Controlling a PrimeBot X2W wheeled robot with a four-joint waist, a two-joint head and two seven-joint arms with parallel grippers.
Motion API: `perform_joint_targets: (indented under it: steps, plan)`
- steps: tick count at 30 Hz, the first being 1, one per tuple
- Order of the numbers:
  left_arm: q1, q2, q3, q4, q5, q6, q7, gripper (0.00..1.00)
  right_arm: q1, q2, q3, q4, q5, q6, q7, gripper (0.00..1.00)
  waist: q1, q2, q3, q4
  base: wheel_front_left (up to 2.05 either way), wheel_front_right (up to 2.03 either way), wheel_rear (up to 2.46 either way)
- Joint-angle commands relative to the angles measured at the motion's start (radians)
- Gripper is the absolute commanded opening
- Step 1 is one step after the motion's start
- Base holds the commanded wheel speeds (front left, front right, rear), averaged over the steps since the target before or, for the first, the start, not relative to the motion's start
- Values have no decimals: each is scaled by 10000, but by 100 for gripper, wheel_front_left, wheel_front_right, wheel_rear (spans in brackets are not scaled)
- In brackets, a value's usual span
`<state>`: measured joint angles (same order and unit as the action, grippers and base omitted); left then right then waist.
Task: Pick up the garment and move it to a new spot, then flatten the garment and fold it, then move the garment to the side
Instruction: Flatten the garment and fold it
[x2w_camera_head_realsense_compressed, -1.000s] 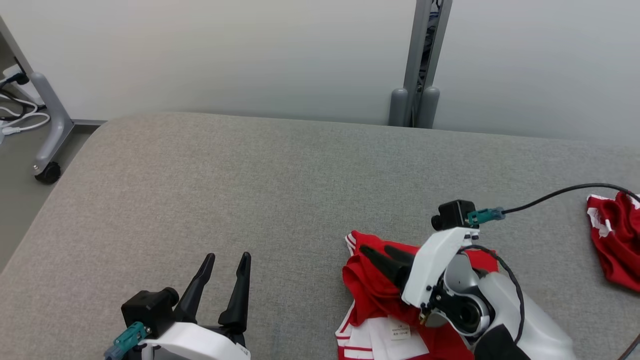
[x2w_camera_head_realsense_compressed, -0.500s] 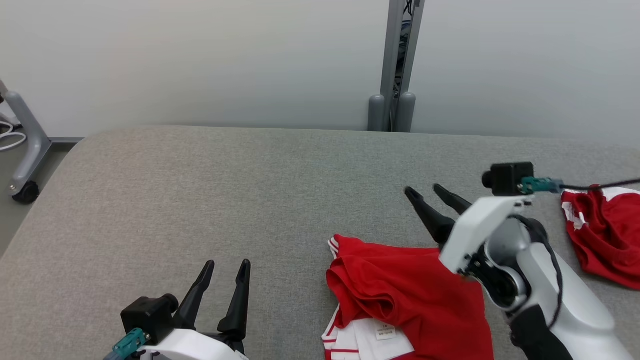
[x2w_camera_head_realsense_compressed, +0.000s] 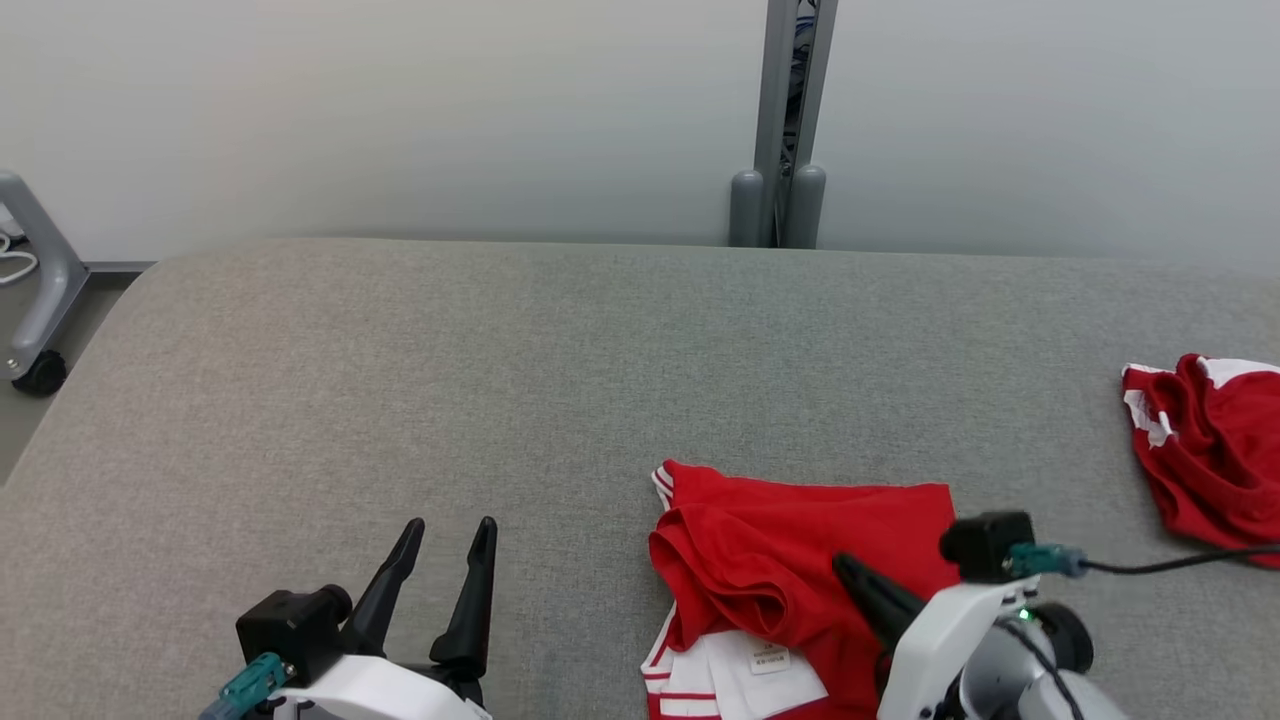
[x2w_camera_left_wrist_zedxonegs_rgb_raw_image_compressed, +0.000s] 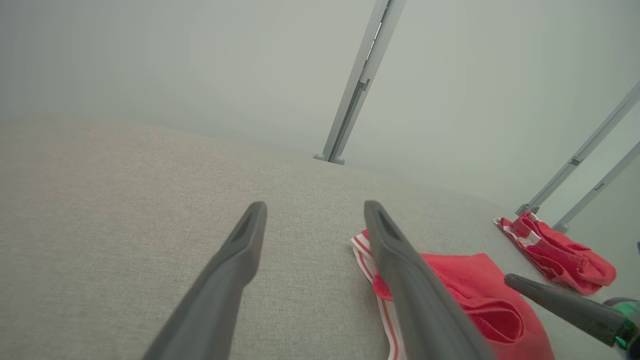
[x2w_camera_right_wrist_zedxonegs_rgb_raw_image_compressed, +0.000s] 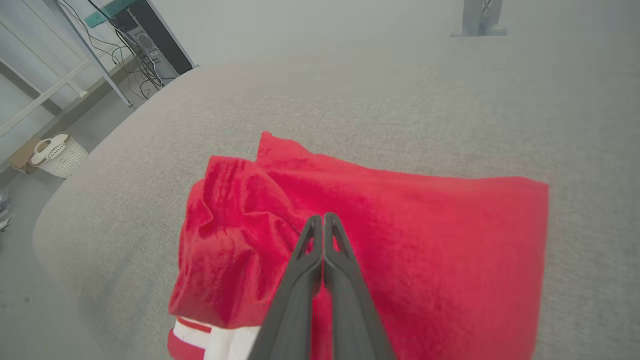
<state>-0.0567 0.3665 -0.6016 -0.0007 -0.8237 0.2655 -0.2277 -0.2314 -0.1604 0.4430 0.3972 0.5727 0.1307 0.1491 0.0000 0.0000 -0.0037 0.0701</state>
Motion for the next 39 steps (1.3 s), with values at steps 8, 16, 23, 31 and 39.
perform_joint_targets:
  steps: [8, 16, 23, 31, 39]
  plan:
    - [-197, 201, 83, -100, -7, 88, 87, 100, 16, 695, 631, 1284, 288, 1, -381, 0, 0, 0, 146, 301, 0, 0, 0]
    - [-169, 267, 148, -178, -31, 150, 72, 100, -59, 878, 2341, 1672, 1019, 1, -255, 0, 0, 0, 170, 358, 0, 0, 0]
    - [-75, 320, 260, -265, -50, 246, 19, 100, -355, 616, 3527, 1631, 1503, 1, -764, 0, 0, 0, 196, 197, 0, 0, 0]
    - [74, 365, 339, -344, -96, 342, -33, 100, -376, -462, 2996, -38, 1944, 1, -1620, 0, 0, 0, 136, -108, 0, 0, 0]
    - [44, 396, 286, -471, -53, 366, 29, 100, -13, -1519, 1172, -814, 1103, 1, -1101, 48, 0, 0, 148, -312, 0, 0, 0]
